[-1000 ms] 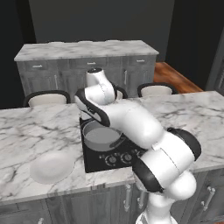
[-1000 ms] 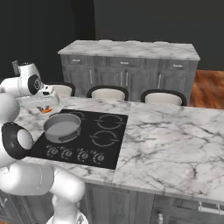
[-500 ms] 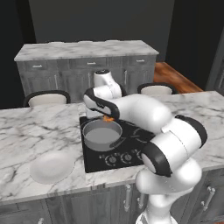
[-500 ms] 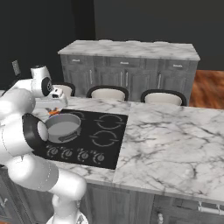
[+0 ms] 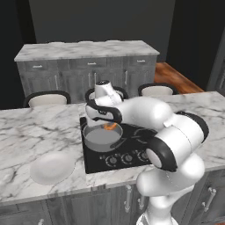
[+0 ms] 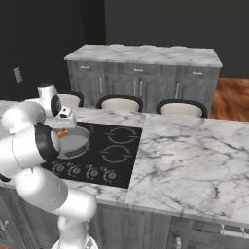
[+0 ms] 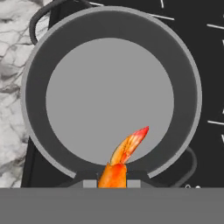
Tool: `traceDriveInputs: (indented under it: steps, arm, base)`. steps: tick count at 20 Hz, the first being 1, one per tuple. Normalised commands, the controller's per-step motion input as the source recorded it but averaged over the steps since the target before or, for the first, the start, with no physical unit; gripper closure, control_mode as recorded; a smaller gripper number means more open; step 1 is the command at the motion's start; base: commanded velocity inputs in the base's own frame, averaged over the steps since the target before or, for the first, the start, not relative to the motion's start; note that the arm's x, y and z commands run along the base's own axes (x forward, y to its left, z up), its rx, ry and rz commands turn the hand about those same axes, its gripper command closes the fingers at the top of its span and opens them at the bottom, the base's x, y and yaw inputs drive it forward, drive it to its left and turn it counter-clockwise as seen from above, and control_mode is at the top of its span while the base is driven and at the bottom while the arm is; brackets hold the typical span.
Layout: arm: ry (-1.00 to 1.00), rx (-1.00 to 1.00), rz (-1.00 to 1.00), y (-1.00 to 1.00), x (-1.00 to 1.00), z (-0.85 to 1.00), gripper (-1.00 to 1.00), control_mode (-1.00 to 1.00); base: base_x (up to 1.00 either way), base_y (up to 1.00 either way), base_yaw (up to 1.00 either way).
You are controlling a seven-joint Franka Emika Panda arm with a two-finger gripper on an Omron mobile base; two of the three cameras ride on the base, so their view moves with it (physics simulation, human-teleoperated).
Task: Retrieve the frozen meat and place it in the pot on a burner. Then turn the burner on.
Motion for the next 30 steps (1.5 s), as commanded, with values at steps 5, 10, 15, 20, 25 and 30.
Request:
traceDriveInputs:
  steps: [5, 10, 15, 20, 25, 30]
  arm:
    - [0.00, 0.00, 0.00, -0.04, 0.00, -0.44, 1.00, -1.00]
    - [0.00, 0.00, 0.00, -0.08, 0.05, -0.35, 1.00, -1.00]
    - [0.00, 0.00, 0.00, -0.01, 0.10, -0.21, 1.00, -1.00]
    - [0.00, 0.00, 0.00, 0.00, 0.13, 0.00, 1.00, -1.00]
    - [0.00, 0.00, 0.00, 0.00, 0.24, -0.02, 1.00, -1.00]
    - [0.00, 0.00, 0.00, 0.00, 0.23, -0.03, 1.00, -1.00]
  base:
    - [0.00, 0.00, 0.00]
    - [0.00, 0.00, 0.00]
    - [0.00, 0.00, 0.00]
    - [0.00, 0.00, 0.00]
    - [0.00, 0.00, 0.00]
    - [0.00, 0.00, 0.00]
